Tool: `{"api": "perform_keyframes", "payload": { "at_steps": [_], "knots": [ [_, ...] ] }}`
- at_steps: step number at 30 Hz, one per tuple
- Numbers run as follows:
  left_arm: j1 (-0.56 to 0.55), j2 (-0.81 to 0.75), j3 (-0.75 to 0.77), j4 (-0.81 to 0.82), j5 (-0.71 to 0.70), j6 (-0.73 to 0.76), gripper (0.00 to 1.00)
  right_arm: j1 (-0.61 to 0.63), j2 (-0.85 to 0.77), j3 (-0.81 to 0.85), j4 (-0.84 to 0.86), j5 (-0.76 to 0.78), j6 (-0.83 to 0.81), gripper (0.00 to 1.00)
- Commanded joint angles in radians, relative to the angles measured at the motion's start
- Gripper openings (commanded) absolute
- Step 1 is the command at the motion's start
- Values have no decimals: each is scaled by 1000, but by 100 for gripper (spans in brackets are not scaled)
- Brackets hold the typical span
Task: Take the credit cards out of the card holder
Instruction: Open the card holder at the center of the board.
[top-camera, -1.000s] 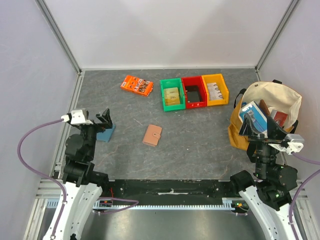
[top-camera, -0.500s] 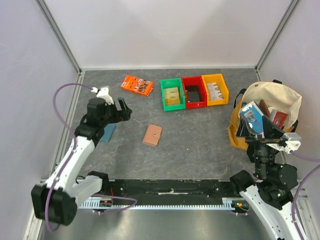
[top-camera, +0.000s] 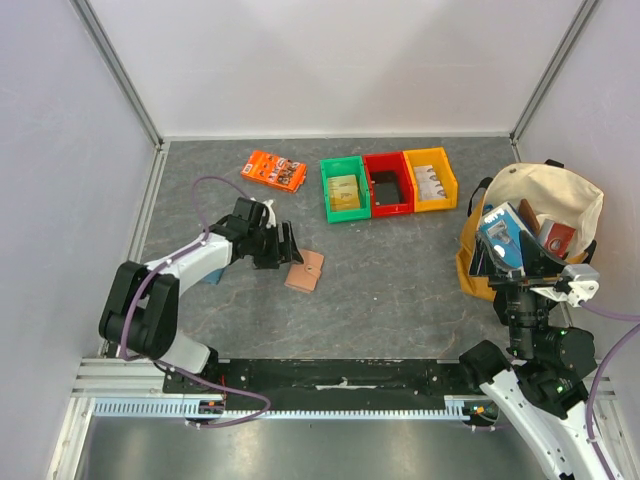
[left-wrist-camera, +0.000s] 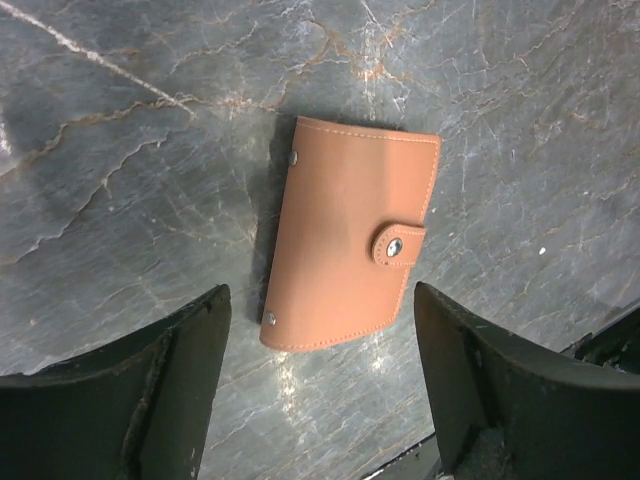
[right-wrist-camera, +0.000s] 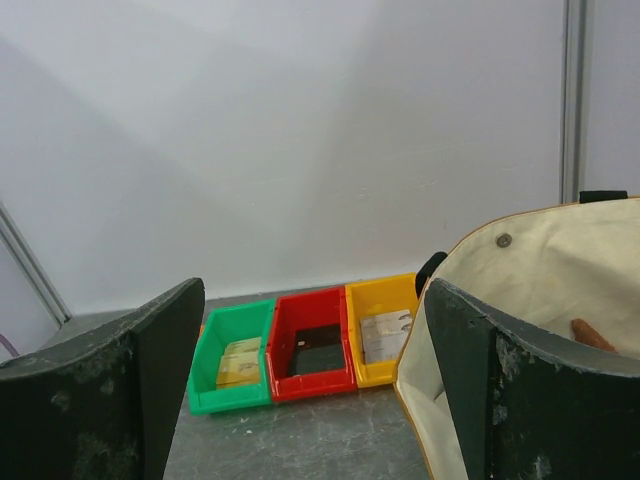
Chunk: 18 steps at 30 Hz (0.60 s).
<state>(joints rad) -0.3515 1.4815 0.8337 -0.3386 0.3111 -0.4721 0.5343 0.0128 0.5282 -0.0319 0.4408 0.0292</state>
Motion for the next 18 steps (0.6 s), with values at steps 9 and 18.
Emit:
{"api": "perform_keyframes", "payload": {
  "at_steps": [9, 18],
  "knots": [
    [-79, 151, 44, 73, -9, -14, 71, 7, -8, -4, 17, -68, -49, 98],
    [-136, 135, -28, 116, -52, -14, 29, 7, 97, 68, -11, -174, -40, 98]
  ]
}}
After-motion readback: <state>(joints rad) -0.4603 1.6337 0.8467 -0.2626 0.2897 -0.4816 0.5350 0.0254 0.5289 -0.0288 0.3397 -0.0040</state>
